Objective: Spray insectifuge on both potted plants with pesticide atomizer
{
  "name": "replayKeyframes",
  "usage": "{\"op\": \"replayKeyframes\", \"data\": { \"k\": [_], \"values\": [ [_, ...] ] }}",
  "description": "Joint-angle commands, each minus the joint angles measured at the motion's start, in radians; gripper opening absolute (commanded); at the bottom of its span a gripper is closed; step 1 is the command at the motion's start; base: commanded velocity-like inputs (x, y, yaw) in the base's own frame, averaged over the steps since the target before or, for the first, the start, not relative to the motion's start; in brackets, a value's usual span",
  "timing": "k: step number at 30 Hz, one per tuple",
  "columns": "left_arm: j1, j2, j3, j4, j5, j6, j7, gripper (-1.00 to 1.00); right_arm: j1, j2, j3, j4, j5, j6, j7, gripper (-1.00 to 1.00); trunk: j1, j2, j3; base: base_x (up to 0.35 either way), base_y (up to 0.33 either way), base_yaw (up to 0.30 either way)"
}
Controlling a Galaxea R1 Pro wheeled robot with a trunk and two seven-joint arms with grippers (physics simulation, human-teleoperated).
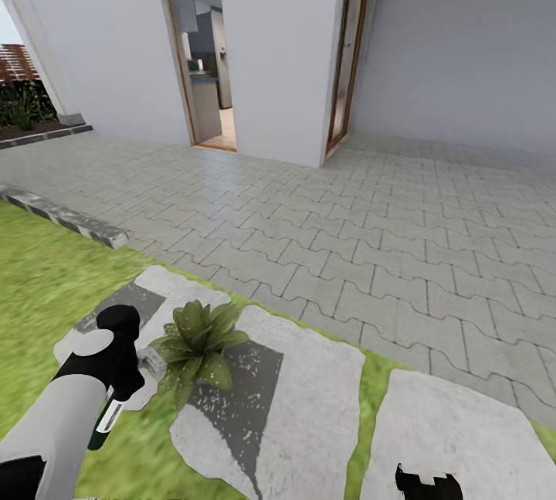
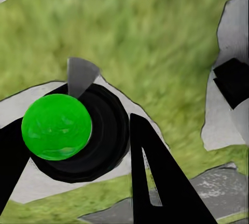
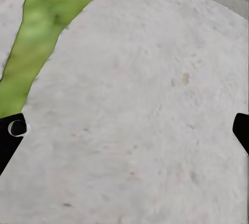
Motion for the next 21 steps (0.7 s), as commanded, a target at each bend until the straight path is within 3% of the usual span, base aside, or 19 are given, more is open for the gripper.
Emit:
{"op": "replayKeyframes", "data": {
  "k": [1,4,7,15,21],
  "values": [
    [-0.001,0.0,0.002,-0.001,-0.008,0.011,-0.009,-1.0,-0.001,0.0,-0.008,0.002,0.011,-0.004,-0.004,1.0,0.0,0.0,-0.001,0.033,-0.274,0.086],
    [-0.001,0.0,0.009,0.0,-0.008,0.01,-0.009,-1.0,-0.001,-0.004,-0.008,0.002,0.012,-0.004,-0.002,1.0,0.0,0.0,-0.001,0.09,-0.274,0.029],
    [-0.001,-0.001,0.054,0.0,-0.008,0.009,-0.009,-1.0,-0.001,-0.006,-0.008,0.002,0.012,-0.004,-0.001,1.0,0.0,0.0,-0.001,0.181,-0.235,0.005],
    [0.029,0.003,0.07,0.003,-0.012,0.008,-0.009,-1.0,-0.001,-0.005,-0.008,0.003,0.011,-0.004,-0.003,1.0,0.0,0.0,-0.001,0.207,-0.156,0.003],
    [0.07,0.001,0.14,0.013,-0.006,0.006,0.009,-1.0,-0.001,-0.002,-0.008,0.003,0.011,-0.004,-0.004,1.0,0.0,0.0,-0.001,0.03,-0.012,0.206]
  ]
}}
